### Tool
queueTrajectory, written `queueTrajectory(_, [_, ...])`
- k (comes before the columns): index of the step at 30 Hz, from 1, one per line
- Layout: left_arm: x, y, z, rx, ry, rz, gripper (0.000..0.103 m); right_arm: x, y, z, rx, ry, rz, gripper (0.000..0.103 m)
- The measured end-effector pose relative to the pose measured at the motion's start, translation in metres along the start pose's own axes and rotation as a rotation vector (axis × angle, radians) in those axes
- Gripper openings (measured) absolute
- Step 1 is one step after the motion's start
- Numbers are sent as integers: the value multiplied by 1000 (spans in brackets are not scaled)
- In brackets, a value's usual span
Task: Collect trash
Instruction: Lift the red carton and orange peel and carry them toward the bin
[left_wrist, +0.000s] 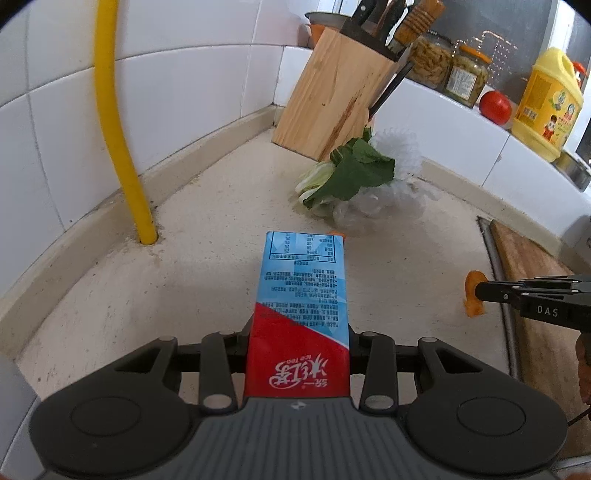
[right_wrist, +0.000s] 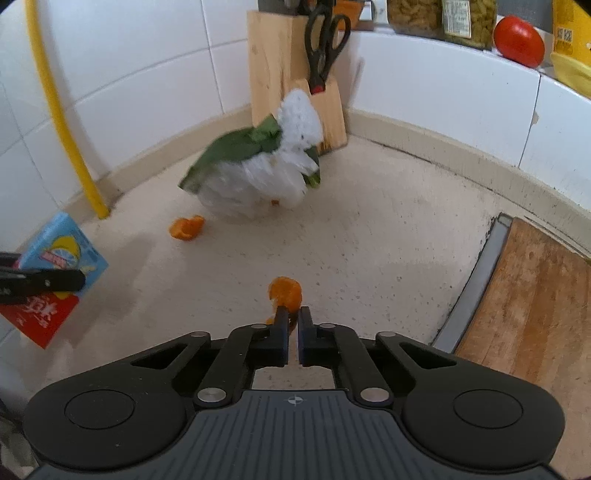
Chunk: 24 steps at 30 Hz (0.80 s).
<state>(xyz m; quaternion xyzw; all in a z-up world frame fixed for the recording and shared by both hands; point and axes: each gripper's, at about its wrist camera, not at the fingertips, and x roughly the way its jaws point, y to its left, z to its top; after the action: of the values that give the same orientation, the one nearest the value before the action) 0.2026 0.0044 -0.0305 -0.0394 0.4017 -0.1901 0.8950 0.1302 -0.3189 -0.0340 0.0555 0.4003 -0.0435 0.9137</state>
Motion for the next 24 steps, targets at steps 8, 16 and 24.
queueTrajectory(8, [-14, -5, -15, -24, -9, -10, 33, -5, -2, -5, 9, 10, 10, 5])
queueTrajectory(16, [-36, 5, -28, -84, -33, -1, 33, -11, 11, -8, 12, 12, 67, 3])
queueTrajectory(24, [-60, 17, -40, -122, -69, 32, 33, -20, 37, -3, -21, -12, 125, 3])
